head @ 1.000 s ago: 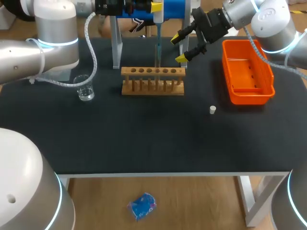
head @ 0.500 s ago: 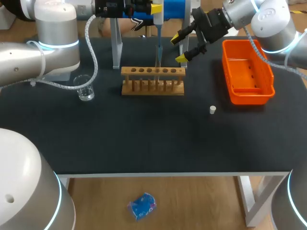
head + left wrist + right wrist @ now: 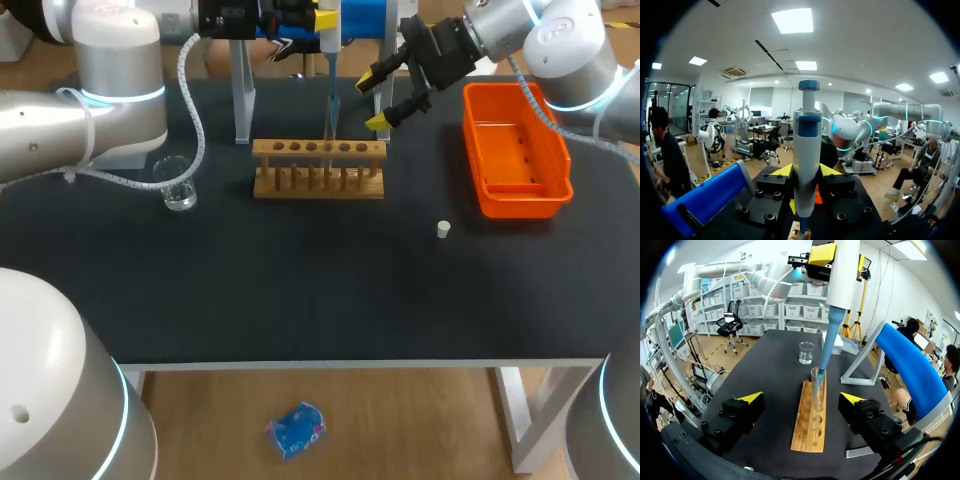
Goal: Invert the test tube, pick up the pipette, mount the tip to pipette, aspirate from beaker and dispense into the tube, eject the tip, return the pipette, and cap with the stopper.
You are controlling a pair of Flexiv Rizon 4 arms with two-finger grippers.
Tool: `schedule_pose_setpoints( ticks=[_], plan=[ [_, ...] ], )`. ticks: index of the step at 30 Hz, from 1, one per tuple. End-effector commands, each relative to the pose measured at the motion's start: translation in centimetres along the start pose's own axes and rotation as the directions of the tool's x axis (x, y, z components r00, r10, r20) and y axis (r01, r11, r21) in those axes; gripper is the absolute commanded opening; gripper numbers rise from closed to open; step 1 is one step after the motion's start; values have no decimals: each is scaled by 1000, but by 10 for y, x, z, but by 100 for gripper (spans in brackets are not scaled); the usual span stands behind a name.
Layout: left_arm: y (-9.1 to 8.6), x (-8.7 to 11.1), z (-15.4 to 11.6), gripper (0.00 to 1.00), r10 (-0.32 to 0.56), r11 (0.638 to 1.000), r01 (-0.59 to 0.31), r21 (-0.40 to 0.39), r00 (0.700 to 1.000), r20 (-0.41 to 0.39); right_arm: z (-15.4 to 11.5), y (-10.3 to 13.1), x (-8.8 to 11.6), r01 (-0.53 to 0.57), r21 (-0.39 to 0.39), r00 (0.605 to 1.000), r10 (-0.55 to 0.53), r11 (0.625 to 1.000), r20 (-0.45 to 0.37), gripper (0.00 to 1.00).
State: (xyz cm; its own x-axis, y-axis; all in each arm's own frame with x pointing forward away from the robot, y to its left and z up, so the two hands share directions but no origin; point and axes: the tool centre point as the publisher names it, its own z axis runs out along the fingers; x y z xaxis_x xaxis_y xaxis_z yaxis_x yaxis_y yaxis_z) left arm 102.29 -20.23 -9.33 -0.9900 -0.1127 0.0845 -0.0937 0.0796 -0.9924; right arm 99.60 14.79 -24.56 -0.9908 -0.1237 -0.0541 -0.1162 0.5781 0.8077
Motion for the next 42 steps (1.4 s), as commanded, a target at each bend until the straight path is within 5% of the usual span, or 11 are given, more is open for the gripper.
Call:
schedule_pose_setpoints(
  ticks=[1,42],
  plan=[
    [-4,-2,-2,0,5,1000,-5,-8,1000,1,-1,0,0,1,2,1000,-1,1000,-2,100],
    [1,-16,-2,0,14,1000,-14,-13,1000,5,-1,0,0,1,2,1000,-1,1000,-2,100]
  ],
)
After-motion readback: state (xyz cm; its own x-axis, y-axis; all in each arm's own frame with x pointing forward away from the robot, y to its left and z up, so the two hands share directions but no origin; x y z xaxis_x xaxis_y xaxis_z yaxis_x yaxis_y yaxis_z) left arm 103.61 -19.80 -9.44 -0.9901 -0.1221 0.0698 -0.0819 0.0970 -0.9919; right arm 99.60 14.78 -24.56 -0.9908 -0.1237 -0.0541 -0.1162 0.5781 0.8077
